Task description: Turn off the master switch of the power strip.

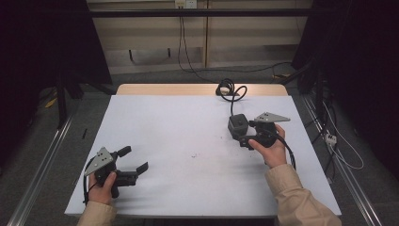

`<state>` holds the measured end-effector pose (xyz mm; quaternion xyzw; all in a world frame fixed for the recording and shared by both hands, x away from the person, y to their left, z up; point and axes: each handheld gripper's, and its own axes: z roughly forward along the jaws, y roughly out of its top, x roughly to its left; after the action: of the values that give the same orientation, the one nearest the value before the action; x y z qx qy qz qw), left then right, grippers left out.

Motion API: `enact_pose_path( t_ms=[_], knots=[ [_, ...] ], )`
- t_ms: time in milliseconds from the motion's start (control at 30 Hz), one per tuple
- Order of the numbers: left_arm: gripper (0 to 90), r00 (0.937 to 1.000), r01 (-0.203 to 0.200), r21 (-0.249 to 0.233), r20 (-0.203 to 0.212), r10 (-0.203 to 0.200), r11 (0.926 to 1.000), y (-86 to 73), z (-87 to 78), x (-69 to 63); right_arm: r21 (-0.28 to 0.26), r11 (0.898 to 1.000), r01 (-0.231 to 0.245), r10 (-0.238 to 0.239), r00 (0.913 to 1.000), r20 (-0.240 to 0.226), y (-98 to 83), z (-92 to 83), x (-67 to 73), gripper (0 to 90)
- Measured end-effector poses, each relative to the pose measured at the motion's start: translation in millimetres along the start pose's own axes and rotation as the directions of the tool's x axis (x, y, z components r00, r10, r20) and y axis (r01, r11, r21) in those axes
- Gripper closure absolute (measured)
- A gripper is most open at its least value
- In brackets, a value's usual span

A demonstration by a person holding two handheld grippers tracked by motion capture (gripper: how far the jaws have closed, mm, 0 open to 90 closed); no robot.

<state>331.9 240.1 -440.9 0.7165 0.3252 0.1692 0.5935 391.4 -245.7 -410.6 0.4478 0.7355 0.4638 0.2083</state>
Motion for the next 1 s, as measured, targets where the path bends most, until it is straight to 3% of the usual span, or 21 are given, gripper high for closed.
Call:
enact_pose_path(
  t_ms=[1000],
  knots=[
    [3.5, 1.0, 0.003, 0.001, -0.004, -0.003, 1.0, -0.5, 0.3, -0.4, 0.027, 1.0, 0.014, -0.013, 0.9991, -0.04, -37.9, -30.9, 6.5, 11.0]
  ],
)
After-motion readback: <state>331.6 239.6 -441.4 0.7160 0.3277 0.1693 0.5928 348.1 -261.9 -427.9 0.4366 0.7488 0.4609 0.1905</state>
